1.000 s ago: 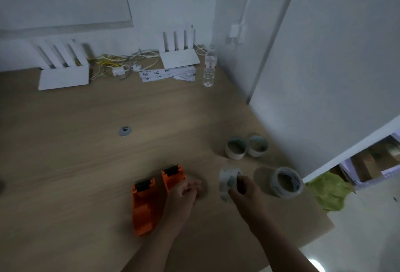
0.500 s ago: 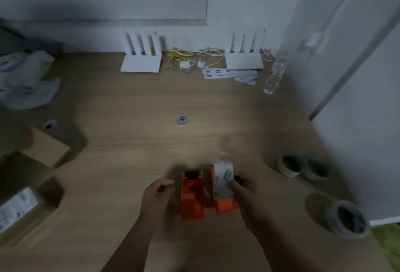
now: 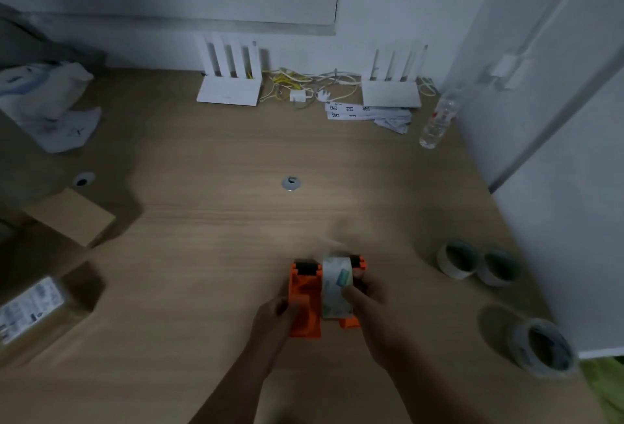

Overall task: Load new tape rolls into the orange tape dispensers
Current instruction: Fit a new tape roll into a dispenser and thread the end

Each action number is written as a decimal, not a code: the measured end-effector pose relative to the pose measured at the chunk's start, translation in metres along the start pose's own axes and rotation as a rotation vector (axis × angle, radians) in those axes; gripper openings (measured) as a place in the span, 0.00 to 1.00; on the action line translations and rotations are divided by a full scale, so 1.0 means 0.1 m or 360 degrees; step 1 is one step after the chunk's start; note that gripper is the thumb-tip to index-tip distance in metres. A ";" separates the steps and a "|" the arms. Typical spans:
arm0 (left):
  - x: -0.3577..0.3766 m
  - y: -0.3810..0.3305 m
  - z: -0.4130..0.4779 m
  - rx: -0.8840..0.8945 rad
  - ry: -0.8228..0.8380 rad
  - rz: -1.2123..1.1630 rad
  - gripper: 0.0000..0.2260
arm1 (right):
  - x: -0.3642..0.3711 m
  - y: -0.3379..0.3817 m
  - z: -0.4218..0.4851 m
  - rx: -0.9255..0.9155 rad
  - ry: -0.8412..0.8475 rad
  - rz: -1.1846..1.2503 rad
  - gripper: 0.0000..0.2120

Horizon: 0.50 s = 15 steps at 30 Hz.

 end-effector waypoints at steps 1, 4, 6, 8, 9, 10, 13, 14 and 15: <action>0.01 -0.04 -0.03 0.0000 -0.0003 -0.0027 0.24 | 0.01 0.01 -0.01 -0.0003 0.0006 0.0001 0.15; 0.05 -0.12 -0.08 0.0023 -0.0027 -0.0085 0.16 | 0.04 0.03 -0.04 -0.0036 0.0015 -0.0034 0.18; 0.07 -0.20 -0.11 0.0057 -0.0044 -0.0158 0.12 | 0.07 0.05 -0.05 -0.0047 0.0038 -0.0061 0.18; 0.07 -0.28 -0.14 0.0103 -0.0064 -0.0222 0.15 | 0.10 0.08 -0.07 -0.0044 0.0042 -0.0073 0.17; 0.08 -0.31 -0.15 0.0135 -0.0057 -0.0252 0.17 | 0.12 0.09 -0.08 -0.0040 0.0039 -0.0078 0.17; 0.08 -0.36 -0.17 0.0166 -0.0048 -0.0285 0.17 | 0.12 0.09 -0.09 -0.0034 0.0035 -0.0086 0.19; 0.06 -0.49 -0.21 0.0252 -0.0063 -0.0368 0.13 | 0.13 0.10 -0.13 -0.0002 0.0069 -0.0117 0.15; 0.05 -0.54 -0.23 0.0288 -0.0068 -0.0358 0.13 | 0.13 0.10 -0.14 0.0002 0.0076 -0.0120 0.12; 0.04 -0.57 -0.24 0.0320 -0.0061 -0.0344 0.13 | 0.14 0.11 -0.15 0.0007 0.0078 -0.0114 0.11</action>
Point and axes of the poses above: each hand's wrist, its own z-axis towards the middle knuckle, its own x-axis out of the palm, y = z × x, the point moved 4 cm from there along z, towards the middle knuckle, and after that the axes turned 1 degree about z, right-handed, at the moved point
